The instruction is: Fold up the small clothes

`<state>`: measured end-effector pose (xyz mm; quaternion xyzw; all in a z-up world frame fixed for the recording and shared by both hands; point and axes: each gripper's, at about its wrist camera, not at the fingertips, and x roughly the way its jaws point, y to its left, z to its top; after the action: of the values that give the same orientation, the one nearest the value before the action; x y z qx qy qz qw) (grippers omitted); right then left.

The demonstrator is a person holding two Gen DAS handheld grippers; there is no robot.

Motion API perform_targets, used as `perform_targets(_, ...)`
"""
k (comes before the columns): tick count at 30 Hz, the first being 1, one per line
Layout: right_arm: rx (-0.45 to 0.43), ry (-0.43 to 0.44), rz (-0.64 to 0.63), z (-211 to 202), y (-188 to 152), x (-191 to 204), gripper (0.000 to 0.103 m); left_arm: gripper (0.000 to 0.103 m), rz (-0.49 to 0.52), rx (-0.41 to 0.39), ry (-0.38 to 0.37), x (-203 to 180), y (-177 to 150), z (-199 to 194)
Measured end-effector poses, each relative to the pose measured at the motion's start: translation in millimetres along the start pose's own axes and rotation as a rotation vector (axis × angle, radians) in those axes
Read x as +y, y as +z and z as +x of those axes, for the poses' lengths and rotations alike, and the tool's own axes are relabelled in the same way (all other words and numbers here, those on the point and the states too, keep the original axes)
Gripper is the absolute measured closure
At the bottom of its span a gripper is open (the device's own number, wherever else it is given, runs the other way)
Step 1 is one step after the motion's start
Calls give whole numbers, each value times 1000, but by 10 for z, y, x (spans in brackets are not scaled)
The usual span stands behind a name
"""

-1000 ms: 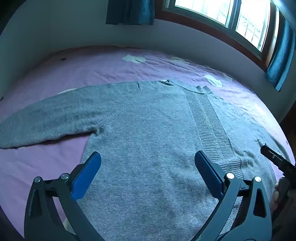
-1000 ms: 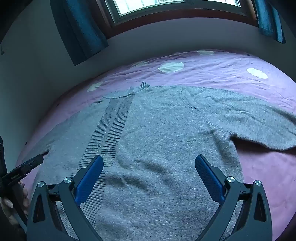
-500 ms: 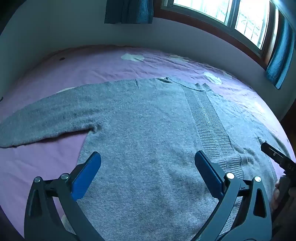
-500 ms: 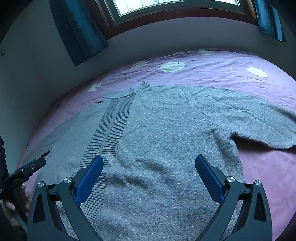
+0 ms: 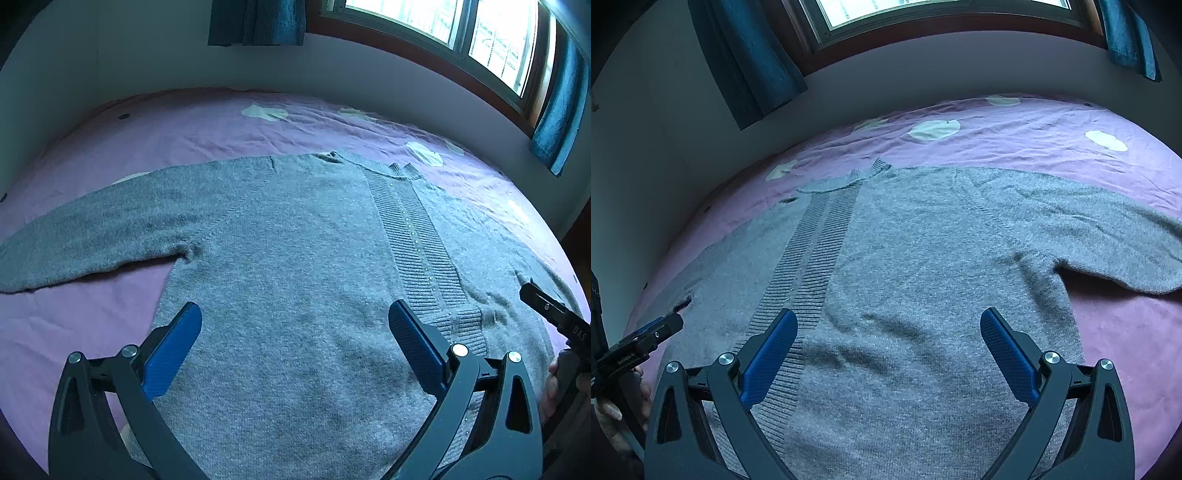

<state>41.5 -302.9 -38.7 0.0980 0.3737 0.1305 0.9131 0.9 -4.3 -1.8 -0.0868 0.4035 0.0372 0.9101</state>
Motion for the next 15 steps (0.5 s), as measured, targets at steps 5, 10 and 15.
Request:
perform_targets(5, -1, 0, -1, -14, -2, 28, 4, 2, 2, 2, 0, 3, 6, -1)
perform_targets(10, 1, -3, -1, -14, 10, 46, 4, 2, 3, 1, 0, -2, -2, -11)
perform_targets(15, 1, -1, -2, -16, 9, 54, 4, 2, 4, 4, 2, -5, -5, -4)
